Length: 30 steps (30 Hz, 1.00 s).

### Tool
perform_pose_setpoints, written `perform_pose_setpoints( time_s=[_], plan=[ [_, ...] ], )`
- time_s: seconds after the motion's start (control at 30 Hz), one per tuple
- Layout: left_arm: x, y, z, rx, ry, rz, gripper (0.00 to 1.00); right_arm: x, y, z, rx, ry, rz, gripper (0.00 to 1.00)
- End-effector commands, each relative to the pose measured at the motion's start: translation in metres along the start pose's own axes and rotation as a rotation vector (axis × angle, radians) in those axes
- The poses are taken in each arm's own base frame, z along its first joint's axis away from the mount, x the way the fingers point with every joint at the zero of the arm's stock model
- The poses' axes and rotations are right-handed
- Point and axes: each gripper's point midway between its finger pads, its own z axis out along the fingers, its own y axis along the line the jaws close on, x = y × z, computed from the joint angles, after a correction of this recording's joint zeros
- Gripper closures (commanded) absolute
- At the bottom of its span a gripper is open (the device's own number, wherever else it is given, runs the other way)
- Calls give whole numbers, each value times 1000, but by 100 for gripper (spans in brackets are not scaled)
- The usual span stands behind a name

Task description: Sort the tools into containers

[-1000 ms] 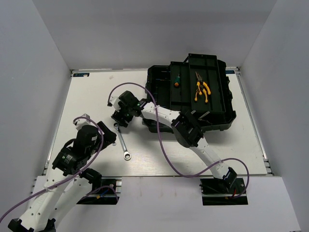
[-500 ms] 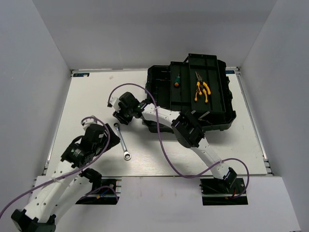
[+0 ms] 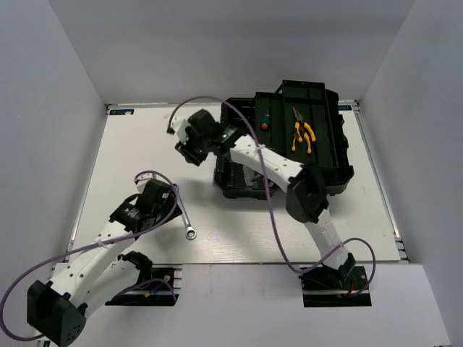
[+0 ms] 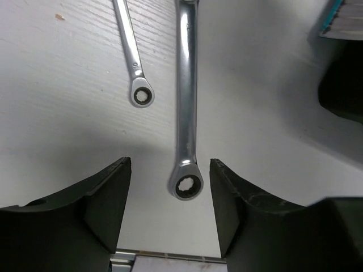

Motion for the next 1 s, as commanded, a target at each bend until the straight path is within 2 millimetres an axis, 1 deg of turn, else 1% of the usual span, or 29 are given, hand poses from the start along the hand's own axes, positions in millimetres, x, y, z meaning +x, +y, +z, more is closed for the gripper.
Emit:
perform_pose_setpoints(
  time_s=[0.0,0.03,0.07,0.1,0.13,0.17,0.2,0.23,0.27,0.3,0.33,0.37,0.4,0.43,0.47,0.5,0.53,0.57,0.6,0.63,0.67,0.7,0.73,0.77,0.8,0.83,0.87,0.93,0.97],
  plan=[
    [-10,5,13,-53,-49,-6,33,-77,-31,-87,120,-184,-33,100],
    [-9,8,19,-80,-35,-6,34,-88,-34,-108,147,-213,-40,100],
    [-7,8,22,-89,-27,-3,34,-90,-40,-116,171,-218,-41,100],
    [-10,6,27,-95,-38,-3,34,-87,-58,-134,257,-206,-49,100],
    [-8,7,31,-107,-28,2,34,-88,-65,-141,284,-209,-50,100],
    [-8,6,34,-119,-17,7,34,-92,-76,-166,333,-231,-48,100],
    [-6,10,44,-158,-2,11,34,-83,-89,-173,387,-206,-46,100],
    [-6,10,47,-171,9,16,34,-75,-108,-185,454,-187,-28,100],
    [-10,9,51,-186,3,10,34,-71,-116,-203,497,-181,-15,100],
    [-10,15,55,-218,3,19,33,-65,-121,-210,513,-168,4,100],
    [-10,17,59,-244,16,17,33,-46,-140,-217,545,-135,53,100],
    [-15,16,61,-245,8,3,31,-41,-140,-229,550,-133,85,100],
    [-17,14,62,-238,2,0,30,-31,-140,-231,541,-107,107,100],
    [-20,14,66,-237,-7,-13,30,-12,-148,-235,550,-80,161,100],
    [-27,12,66,-231,-23,-31,26,-5,-143,-232,515,-68,176,100],
    [-28,16,68,-251,-25,-34,23,-1,-141,-237,511,-65,192,100],
    [-37,11,68,-243,-38,-47,23,18,-140,-235,495,-27,229,100],
    [-42,12,69,-254,-47,-54,23,24,-135,-232,469,-15,260,100],
    [-44,14,72,-270,-42,-62,23,34,-135,-233,458,6,286,100],
    [-46,13,73,-270,-42,-62,23,38,-132,-230,439,10,313,100],
    [-52,12,72,-269,-53,-75,23,45,-132,-227,421,15,342,100],
    [-50,14,75,-276,-38,-80,23,52,-127,-222,392,29,363,100],
    [-50,14,75,-276,-38,-80,23,54,-125,-221,383,31,370,100],
    [-51,16,75,-282,-40,-88,23,65,-125,-217,380,54,395,100],
    [-50,21,76,-293,-36,-93,23,66,-119,-214,349,50,403,100],
    [-47,24,77,-299,-30,-91,23,76,-122,-213,352,68,425,100],
    [-48,26,77,-306,-32,-101,23,78,-121,-213,352,73,434,100],
    [-41,30,79,-309,-18,-107,23,82,-124,-212,359,75,441,100],
    [-43,29,78,-300,-18,-132,23,91,-125,-208,362,93,452,100]
  ],
)
